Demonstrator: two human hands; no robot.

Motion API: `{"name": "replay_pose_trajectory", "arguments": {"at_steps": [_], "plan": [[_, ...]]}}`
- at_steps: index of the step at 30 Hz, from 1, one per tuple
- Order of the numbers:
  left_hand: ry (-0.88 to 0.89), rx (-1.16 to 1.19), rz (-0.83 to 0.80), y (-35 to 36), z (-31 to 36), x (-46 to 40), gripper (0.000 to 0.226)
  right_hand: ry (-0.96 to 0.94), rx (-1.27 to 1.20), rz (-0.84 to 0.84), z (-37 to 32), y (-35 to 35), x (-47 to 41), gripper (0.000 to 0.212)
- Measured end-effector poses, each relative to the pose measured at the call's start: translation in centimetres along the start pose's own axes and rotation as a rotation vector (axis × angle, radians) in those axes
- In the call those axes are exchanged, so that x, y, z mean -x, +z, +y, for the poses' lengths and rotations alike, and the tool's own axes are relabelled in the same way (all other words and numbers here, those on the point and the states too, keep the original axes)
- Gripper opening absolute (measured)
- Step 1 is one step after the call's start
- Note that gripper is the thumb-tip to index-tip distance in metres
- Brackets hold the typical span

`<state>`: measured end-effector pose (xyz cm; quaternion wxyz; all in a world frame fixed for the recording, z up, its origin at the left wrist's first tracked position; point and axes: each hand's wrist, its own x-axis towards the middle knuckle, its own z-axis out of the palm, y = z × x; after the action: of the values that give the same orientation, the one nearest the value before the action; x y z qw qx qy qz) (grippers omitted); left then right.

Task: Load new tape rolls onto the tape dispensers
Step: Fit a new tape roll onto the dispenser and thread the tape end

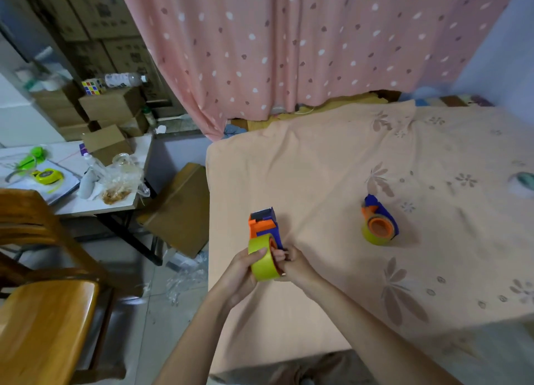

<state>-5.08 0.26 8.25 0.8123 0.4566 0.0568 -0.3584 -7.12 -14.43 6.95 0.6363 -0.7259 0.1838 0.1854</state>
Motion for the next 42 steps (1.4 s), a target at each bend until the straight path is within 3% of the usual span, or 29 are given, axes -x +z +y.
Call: {"name": "replay_pose_trajectory", "arguments": {"at_steps": [1,4,8,11,13,16,20,24,28,32,35,37,40,42], "plan": [[0.011,0.005,-0.015,0.3,0.3,0.3,0.028,-0.013,-0.026,-0.027,-0.7,0.0,0.6,0.012],[0.043,-0.013,-0.047,0.6,0.4,0.9,0.025,0.038,-0.177,-0.090,-1.7,-0.4,1.2,0.028],[0.086,-0.130,-0.041,1.1,0.4,1.4,0.028,0.105,-0.386,-0.137,-2.5,-1.1,2.3,0.026],[0.115,-0.246,-0.030,1.8,0.2,1.7,0.026,-0.009,-0.286,-0.186,-2.5,-1.4,3.0,0.035],[0.125,-0.292,0.018,2.1,0.1,1.9,0.029,-0.024,-0.267,-0.181,-2.4,-1.3,3.3,0.054],[0.141,-0.357,0.075,2.4,0.1,1.9,0.032,-0.025,-0.275,-0.169,-2.1,-1.0,3.4,0.062],[0.146,-0.413,0.170,2.9,-0.4,1.9,0.046,-0.015,-0.315,-0.099,-1.8,-0.6,3.3,0.053],[0.091,-0.372,0.156,3.4,-0.5,2.1,0.059,-0.024,-0.257,-0.038,-2.2,-0.2,3.7,0.016],[0.098,-0.286,0.067,3.5,-0.6,2.5,0.041,-0.030,-0.251,-0.016,-2.7,0.2,3.9,0.022],[0.143,-0.320,0.006,3.3,-1.0,2.8,0.035,-0.015,-0.227,0.005,-3.1,0.0,3.7,0.031],[0.155,-0.300,0.029,3.0,-1.1,2.8,0.036,-0.012,-0.242,-0.042,-3.2,-0.1,3.5,0.025],[0.163,-0.325,0.073,3.0,-1.1,2.8,0.036,-0.006,-0.279,-0.086,-2.9,-0.1,3.5,0.032],[0.160,-0.356,0.131,3.2,-0.7,3.0,0.036,-0.001,-0.294,-0.115,-2.1,-0.2,3.6,0.066],[0.145,-0.368,0.149,3.2,-0.5,3.1,0.038,-0.028,-0.265,-0.146,-1.9,-0.3,3.9,0.073]]}}
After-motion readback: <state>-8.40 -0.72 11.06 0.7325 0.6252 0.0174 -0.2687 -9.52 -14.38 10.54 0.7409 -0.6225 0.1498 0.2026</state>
